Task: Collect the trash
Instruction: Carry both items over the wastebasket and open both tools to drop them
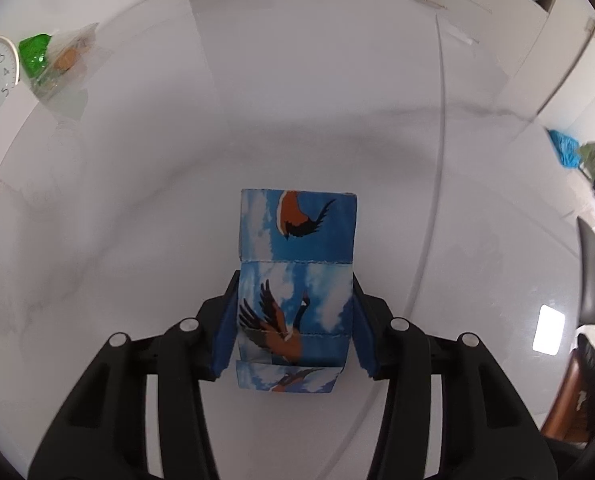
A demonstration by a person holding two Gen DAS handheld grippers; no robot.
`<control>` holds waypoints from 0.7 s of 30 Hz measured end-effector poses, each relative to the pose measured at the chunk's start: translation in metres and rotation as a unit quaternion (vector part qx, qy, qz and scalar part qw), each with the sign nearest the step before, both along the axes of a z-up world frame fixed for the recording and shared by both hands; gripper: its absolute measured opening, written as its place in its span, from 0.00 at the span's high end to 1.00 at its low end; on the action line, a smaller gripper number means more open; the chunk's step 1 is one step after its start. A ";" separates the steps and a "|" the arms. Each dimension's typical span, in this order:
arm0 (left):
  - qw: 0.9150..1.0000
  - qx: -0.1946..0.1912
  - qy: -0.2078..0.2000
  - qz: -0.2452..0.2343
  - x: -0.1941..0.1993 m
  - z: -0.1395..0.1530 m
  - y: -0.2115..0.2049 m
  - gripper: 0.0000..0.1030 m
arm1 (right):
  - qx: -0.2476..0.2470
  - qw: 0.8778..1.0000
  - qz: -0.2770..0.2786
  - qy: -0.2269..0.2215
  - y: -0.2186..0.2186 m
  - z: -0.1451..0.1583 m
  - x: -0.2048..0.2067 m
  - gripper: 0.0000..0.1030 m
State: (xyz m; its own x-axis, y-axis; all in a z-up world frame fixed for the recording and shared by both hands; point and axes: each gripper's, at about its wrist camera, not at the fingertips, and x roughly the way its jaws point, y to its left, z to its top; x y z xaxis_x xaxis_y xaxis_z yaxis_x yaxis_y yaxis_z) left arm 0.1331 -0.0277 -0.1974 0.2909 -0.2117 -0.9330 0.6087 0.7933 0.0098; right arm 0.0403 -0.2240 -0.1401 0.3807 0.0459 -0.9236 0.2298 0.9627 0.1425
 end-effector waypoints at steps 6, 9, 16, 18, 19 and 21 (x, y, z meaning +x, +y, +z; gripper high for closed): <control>0.999 -0.034 0.000 0.000 -0.041 0.051 -0.026 0.54 | 0.004 1.000 -0.017 -0.012 -0.007 0.010 -0.034 0.75; 0.998 -0.055 0.007 -0.011 -0.070 0.073 -0.053 0.54 | 0.004 1.000 -0.026 -0.015 -0.016 0.016 -0.059 0.75; 0.994 -0.087 0.028 -0.059 -0.132 0.103 -0.127 0.54 | -0.011 0.997 -0.072 -0.012 -0.055 0.027 -0.140 0.74; 0.992 -0.082 0.021 -0.097 -0.153 0.106 -0.152 0.54 | -0.014 0.995 -0.096 -0.011 -0.074 0.027 -0.171 0.74; 0.991 -0.078 0.018 -0.111 -0.160 0.106 -0.162 0.54 | -0.014 0.994 -0.108 -0.010 -0.082 0.026 -0.185 0.74; 0.988 -0.073 0.016 -0.135 -0.178 0.106 -0.181 0.54 | -0.014 0.992 -0.127 -0.007 -0.094 0.024 -0.205 0.74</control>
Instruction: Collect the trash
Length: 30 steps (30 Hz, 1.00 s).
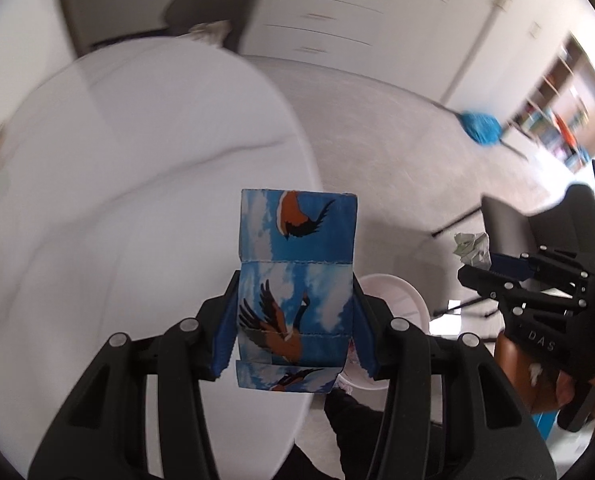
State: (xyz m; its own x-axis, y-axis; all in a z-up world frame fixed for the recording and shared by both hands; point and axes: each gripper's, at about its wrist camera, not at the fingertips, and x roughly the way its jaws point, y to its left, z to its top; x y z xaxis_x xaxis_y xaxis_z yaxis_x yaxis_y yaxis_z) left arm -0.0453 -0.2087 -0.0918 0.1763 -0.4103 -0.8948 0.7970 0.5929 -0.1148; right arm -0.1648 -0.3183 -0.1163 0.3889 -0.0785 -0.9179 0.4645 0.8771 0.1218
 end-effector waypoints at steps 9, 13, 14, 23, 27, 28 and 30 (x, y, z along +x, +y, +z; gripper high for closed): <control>0.998 0.012 0.001 -0.060 -0.051 -0.007 -0.061 0.54 | 0.026 0.999 -0.041 0.017 -0.042 -0.057 -0.050 0.71; 0.996 0.034 0.008 -0.077 -0.063 -0.026 -0.071 0.54 | 0.050 0.997 -0.007 0.051 -0.039 -0.132 -0.044 0.67; 0.996 0.037 0.011 -0.080 -0.065 -0.031 -0.072 0.54 | 0.058 0.996 0.001 0.063 -0.037 -0.154 -0.041 0.65; 0.991 0.071 0.066 -0.095 -0.083 -0.090 -0.094 0.54 | 0.065 0.992 -0.032 0.105 -0.055 -0.202 -0.069 0.09; 0.985 0.083 0.094 -0.122 -0.099 -0.117 -0.109 0.31 | 0.018 0.994 -0.055 0.091 -0.067 -0.161 -0.097 0.05; 0.983 0.088 0.099 -0.124 -0.103 -0.123 -0.112 0.20 | 0.012 0.994 -0.059 0.086 -0.074 -0.155 -0.104 0.05; 0.980 0.094 0.108 -0.135 -0.112 -0.129 -0.117 0.18 | 0.002 0.994 -0.071 0.079 -0.080 -0.138 -0.118 0.03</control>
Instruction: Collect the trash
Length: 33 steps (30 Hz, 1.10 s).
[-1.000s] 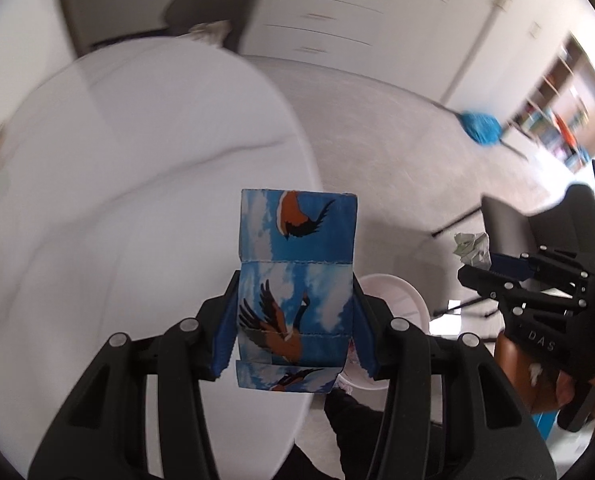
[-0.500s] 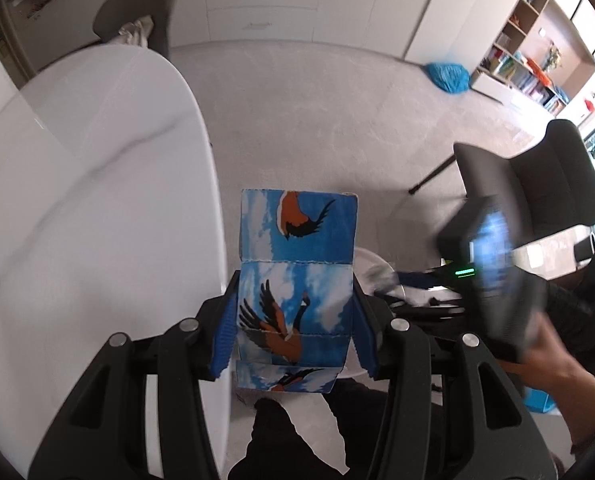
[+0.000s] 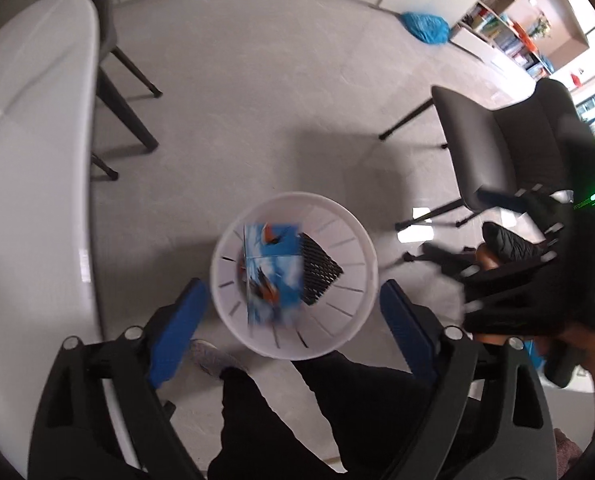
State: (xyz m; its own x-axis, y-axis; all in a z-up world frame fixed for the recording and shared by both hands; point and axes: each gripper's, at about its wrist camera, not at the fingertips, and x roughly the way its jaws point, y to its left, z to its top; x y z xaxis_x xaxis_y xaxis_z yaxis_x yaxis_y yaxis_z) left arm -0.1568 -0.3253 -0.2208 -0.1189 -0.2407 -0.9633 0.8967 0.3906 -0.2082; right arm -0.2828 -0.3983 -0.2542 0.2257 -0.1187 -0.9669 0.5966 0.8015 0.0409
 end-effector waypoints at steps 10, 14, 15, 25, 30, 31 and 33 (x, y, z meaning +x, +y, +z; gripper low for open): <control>0.997 -0.042 -0.051 0.051 0.011 0.060 0.019 0.07 | -0.011 0.998 -0.041 -0.045 -0.019 0.046 -0.005 0.03; 0.992 -0.055 -0.061 0.094 0.030 0.079 0.037 0.07 | -0.009 0.998 -0.032 -0.053 -0.009 0.052 0.015 0.03; 0.989 -0.057 -0.072 0.112 0.038 0.086 0.046 0.07 | -0.010 0.998 -0.028 -0.056 -0.006 0.055 0.019 0.02; 0.893 -0.090 -0.281 0.340 0.113 0.220 0.181 0.08 | -0.035 0.968 0.150 -0.199 0.100 0.190 0.155 0.03; 0.811 -0.095 -0.368 0.444 0.136 0.308 0.259 0.07 | -0.067 0.920 0.236 -0.306 0.165 0.296 0.203 0.02; 0.797 -0.101 -0.377 0.461 0.138 0.321 0.269 0.07 | -0.069 0.911 0.245 -0.324 0.174 0.314 0.207 0.02; 0.767 -0.113 -0.386 0.500 0.142 0.344 0.292 0.08 | -0.073 0.892 0.263 -0.362 0.192 0.350 0.214 0.02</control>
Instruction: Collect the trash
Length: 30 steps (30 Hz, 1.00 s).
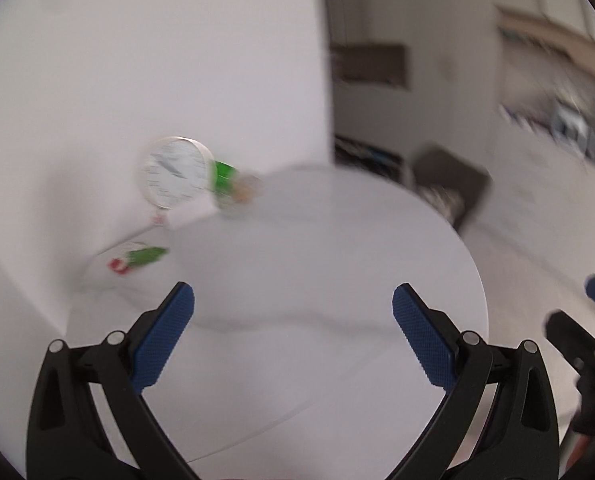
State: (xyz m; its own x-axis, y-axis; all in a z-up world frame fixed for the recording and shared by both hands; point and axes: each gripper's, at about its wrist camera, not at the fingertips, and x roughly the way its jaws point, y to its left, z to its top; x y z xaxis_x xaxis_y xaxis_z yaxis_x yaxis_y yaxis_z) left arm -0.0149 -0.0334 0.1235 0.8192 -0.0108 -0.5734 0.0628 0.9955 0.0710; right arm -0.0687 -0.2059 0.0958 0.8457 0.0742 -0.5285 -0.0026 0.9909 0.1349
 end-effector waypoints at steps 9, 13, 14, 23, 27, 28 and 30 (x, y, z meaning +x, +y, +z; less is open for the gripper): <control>0.997 -0.038 -0.004 0.066 0.025 0.019 0.055 0.07 | -0.011 0.999 0.036 -0.030 0.037 0.039 0.023 0.02; 0.996 -0.050 0.018 0.066 0.037 0.008 0.060 0.07 | -0.017 0.999 0.039 -0.023 0.040 0.037 0.029 0.02; 0.996 -0.047 0.019 0.068 0.037 0.006 0.058 0.07 | -0.020 0.999 0.038 -0.020 0.041 0.036 0.031 0.02; 0.997 -0.042 0.032 0.057 0.042 0.001 0.050 0.07 | -0.029 0.999 0.029 -0.006 0.044 0.027 0.038 0.02; 0.997 -0.040 0.035 0.054 0.045 0.000 0.050 0.07 | -0.038 0.999 0.023 -0.003 0.045 0.026 0.039 0.02; 0.997 -0.038 0.035 0.055 0.046 0.000 0.049 0.07 | -0.038 0.999 0.023 -0.002 0.044 0.026 0.040 0.02; 0.997 -0.037 0.036 0.055 0.047 0.000 0.049 0.07 | -0.037 0.999 0.022 0.000 0.044 0.024 0.041 0.02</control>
State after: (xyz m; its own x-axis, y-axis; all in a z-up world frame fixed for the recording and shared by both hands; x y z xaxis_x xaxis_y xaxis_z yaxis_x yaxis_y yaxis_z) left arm 0.0321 0.0153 0.1232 0.7745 0.0316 -0.6318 -0.0441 0.9990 -0.0041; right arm -0.0275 -0.1620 0.1202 0.8429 0.0721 -0.5333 -0.0470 0.9971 0.0604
